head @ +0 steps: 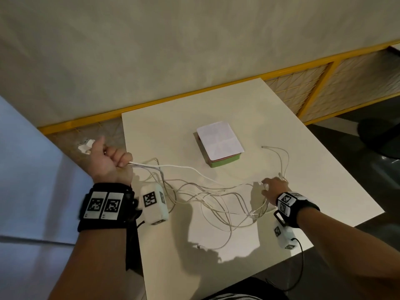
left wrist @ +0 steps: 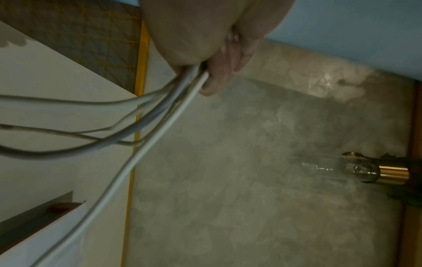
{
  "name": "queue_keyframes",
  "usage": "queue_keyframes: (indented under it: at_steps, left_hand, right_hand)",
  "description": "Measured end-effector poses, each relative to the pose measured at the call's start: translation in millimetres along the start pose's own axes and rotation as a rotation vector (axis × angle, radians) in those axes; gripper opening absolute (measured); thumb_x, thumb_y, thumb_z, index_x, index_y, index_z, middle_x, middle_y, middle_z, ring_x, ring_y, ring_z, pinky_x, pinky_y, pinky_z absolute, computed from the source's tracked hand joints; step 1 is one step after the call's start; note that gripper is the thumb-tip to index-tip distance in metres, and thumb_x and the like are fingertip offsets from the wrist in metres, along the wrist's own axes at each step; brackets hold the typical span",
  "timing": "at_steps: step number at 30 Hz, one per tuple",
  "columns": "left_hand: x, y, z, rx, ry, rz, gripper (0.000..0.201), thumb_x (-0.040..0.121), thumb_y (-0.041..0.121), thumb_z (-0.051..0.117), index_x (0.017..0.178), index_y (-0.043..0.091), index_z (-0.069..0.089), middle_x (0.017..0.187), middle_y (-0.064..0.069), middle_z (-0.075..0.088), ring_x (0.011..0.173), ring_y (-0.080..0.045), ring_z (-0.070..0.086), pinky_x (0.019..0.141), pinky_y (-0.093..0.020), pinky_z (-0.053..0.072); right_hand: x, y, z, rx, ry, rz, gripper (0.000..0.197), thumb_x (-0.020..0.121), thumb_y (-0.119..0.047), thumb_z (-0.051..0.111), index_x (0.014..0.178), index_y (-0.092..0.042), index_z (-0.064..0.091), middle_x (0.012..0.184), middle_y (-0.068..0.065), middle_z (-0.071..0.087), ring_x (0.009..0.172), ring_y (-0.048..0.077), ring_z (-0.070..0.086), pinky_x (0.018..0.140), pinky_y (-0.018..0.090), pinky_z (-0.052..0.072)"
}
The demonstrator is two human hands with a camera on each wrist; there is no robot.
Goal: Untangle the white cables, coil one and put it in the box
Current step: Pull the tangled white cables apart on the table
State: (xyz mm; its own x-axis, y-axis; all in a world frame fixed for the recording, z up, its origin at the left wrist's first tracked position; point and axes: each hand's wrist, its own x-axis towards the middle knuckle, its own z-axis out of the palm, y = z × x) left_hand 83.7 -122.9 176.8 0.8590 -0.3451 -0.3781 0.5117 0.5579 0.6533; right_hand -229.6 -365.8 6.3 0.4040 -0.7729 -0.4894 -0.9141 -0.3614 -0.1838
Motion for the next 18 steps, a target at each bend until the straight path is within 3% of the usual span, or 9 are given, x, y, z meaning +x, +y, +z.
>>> queue_keyframes:
  at_steps: [2,5,8,10,12,14,16,18]
  left_hand:
    - [0,2,0,0.004,-0.01,0.0,0.043,0.095,0.026,0.046,0.055,0.023,0.029,0.038,0.007,0.02,0.031,-0.007,0.017,0.032,-0.016,0.015]
    - [0,-4,-4,0.019,-0.016,-0.005,0.055,0.095,0.025,0.045,0.042,0.022,0.035,0.037,0.008,0.02,0.031,-0.007,0.017,0.032,-0.016,0.016]
    - [3,-5,-12,-0.007,0.012,-0.002,0.045,0.095,0.023,0.045,0.051,0.022,0.033,0.039,0.009,0.02,0.032,-0.007,0.016,0.033,-0.017,0.016]
    - [6,-1,-16,-0.036,0.058,0.014,0.046,0.094,0.022,0.047,0.05,0.021,0.034,0.039,0.009,0.021,0.032,-0.007,0.016,0.034,-0.017,0.016]
    - [8,0,-20,-0.043,0.08,0.023,0.05,0.093,0.022,0.049,0.045,0.021,0.035,0.04,0.009,0.021,0.033,-0.007,0.017,0.034,-0.017,0.016]
    - [10,1,-25,-0.052,0.094,0.026,0.044,0.093,0.022,0.05,0.052,0.021,0.033,0.041,0.009,0.021,0.034,-0.007,0.016,0.034,-0.018,0.017]
    - [14,6,-30,-0.078,0.118,0.036,0.039,0.092,0.021,0.05,0.059,0.02,0.03,0.042,0.009,0.021,0.035,-0.007,0.016,0.034,-0.018,0.017]
    - [19,15,-35,-0.104,0.14,0.048,0.039,0.092,0.021,0.05,0.06,0.02,0.029,0.043,0.008,0.02,0.035,-0.007,0.016,0.035,-0.018,0.016]
  right_hand:
    - [0,9,0,0.011,-0.014,0.017,0.028,0.088,-0.034,0.054,0.111,-0.02,0.06,0.125,0.01,0.057,0.124,0.028,0.047,0.101,0.035,0.036]
    - [0,15,2,0.044,0.055,-0.018,0.033,0.083,-0.044,0.061,0.105,-0.02,0.063,0.116,0.011,0.057,0.117,0.03,0.049,0.098,0.038,0.041]
    - [-4,18,-2,0.061,-0.017,-0.121,0.036,0.081,-0.04,0.066,0.106,-0.015,0.063,0.093,0.005,0.053,0.108,0.027,0.052,0.099,0.034,0.037]
    - [-8,23,-5,-0.005,-0.097,-0.152,0.034,0.083,-0.037,0.065,0.106,-0.012,0.062,0.079,-0.003,0.05,0.103,0.021,0.053,0.096,0.029,0.036]
    - [-9,30,-5,-0.083,-0.122,-0.148,0.034,0.082,-0.043,0.063,0.105,-0.018,0.062,0.093,-0.001,0.059,0.109,0.023,0.054,0.094,0.031,0.038]
    - [-10,31,-6,-0.15,-0.127,-0.115,0.033,0.079,-0.055,0.059,0.096,-0.027,0.063,0.104,-0.001,0.06,0.112,0.022,0.054,0.092,0.035,0.041]
    - [-12,28,-11,-0.268,-0.152,-0.104,0.042,0.08,-0.065,0.05,0.084,-0.024,0.06,0.1,-0.001,0.063,0.106,0.021,0.057,0.089,0.037,0.037]
    - [-16,27,-18,-0.341,-0.141,-0.094,0.048,0.082,-0.068,0.043,0.084,-0.022,0.06,0.095,-0.001,0.065,0.103,0.02,0.059,0.093,0.04,0.03]
